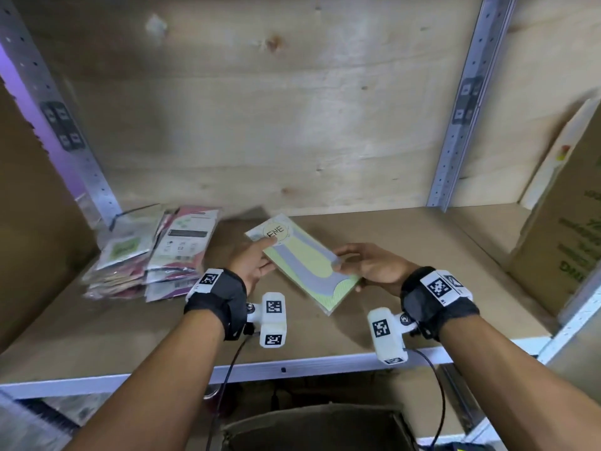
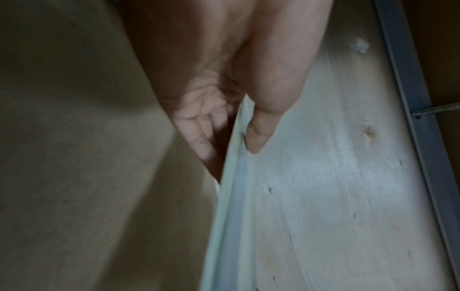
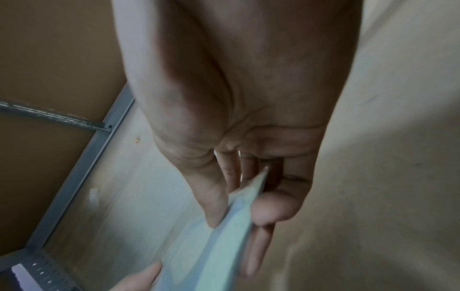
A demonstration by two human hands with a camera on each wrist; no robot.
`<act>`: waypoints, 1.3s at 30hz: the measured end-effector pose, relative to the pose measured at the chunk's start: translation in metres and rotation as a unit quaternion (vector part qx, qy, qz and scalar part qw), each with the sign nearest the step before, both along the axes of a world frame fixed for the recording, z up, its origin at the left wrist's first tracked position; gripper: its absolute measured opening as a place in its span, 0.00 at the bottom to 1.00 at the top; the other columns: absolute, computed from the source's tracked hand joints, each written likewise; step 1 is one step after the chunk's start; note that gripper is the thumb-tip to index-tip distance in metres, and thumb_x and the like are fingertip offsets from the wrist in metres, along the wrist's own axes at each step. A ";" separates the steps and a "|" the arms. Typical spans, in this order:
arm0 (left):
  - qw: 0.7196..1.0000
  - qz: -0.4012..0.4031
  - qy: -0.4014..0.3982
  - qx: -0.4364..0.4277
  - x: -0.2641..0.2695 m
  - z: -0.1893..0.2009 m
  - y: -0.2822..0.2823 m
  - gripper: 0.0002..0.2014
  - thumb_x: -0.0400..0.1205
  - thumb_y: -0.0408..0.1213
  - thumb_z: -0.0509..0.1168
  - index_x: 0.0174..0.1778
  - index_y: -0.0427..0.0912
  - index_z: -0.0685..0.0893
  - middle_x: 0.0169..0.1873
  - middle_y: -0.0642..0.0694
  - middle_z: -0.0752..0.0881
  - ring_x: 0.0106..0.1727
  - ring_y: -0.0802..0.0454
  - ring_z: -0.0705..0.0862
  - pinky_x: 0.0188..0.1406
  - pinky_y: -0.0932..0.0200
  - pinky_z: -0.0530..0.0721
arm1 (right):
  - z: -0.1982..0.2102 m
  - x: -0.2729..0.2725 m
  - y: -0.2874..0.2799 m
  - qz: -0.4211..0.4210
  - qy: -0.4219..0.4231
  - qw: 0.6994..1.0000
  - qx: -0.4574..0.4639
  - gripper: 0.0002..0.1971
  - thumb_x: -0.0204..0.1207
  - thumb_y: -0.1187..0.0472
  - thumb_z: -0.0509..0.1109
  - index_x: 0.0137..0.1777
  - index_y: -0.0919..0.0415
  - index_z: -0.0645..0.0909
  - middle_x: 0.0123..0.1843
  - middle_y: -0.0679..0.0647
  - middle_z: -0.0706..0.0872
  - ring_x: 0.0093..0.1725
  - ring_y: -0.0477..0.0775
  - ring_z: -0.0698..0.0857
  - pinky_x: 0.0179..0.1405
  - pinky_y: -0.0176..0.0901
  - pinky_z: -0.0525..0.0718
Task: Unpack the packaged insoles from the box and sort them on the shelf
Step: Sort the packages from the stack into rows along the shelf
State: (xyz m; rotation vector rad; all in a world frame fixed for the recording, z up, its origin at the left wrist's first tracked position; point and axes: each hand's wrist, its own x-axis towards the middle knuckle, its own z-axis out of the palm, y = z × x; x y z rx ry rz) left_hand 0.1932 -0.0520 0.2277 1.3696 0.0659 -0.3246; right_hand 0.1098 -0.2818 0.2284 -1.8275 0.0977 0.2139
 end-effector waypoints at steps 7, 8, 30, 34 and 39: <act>0.994 0.090 -0.039 0.039 0.006 -0.010 0.011 0.12 0.79 0.47 0.75 0.41 0.41 0.85 0.49 0.37 0.92 0.45 0.45 0.88 0.34 0.62 0.88 | 0.002 -0.006 -0.009 0.013 0.014 1.000 -0.021 0.18 0.80 0.64 0.72 0.69 0.63 0.78 0.56 0.60 0.84 0.48 0.55 0.79 0.27 0.38 0.80; 0.993 0.094 -0.044 0.056 0.006 -0.012 0.011 0.14 0.79 0.47 0.75 0.38 0.39 0.85 0.48 0.35 0.92 0.44 0.42 0.87 0.36 0.59 0.85 | 0.002 -0.007 -0.010 0.023 0.018 0.999 -0.031 0.18 0.80 0.64 0.72 0.69 0.63 0.77 0.58 0.62 0.85 0.48 0.56 0.79 0.28 0.38 0.80; 0.981 -0.184 0.031 0.054 -0.021 -0.011 -0.014 0.24 0.75 0.35 0.80 0.65 0.36 0.81 0.53 0.35 0.92 0.51 0.42 0.93 0.44 0.56 0.92 | -0.002 -0.012 -0.014 -0.091 0.005 0.991 0.097 0.10 0.78 0.65 0.75 0.54 0.66 0.77 0.54 0.64 0.86 0.44 0.59 0.89 0.29 0.41 0.89; 0.980 -0.175 0.016 0.088 -0.028 -0.016 -0.029 0.25 0.75 0.23 0.77 0.66 0.36 0.79 0.51 0.40 0.91 0.43 0.48 0.91 0.41 0.61 0.92 | -0.007 -0.009 -0.014 -0.120 0.029 0.987 0.103 0.15 0.76 0.68 0.75 0.57 0.68 0.73 0.54 0.68 0.85 0.43 0.62 0.88 0.29 0.44 0.89; 0.974 -0.163 -0.010 0.157 -0.024 -0.016 -0.038 0.25 0.76 0.23 0.76 0.68 0.36 0.77 0.40 0.39 0.87 0.34 0.52 0.84 0.38 0.65 0.88 | -0.013 -0.005 -0.021 -0.124 0.036 0.991 -0.042 0.12 0.74 0.64 0.78 0.52 0.69 0.81 0.45 0.61 0.84 0.41 0.62 0.81 0.31 0.46 0.83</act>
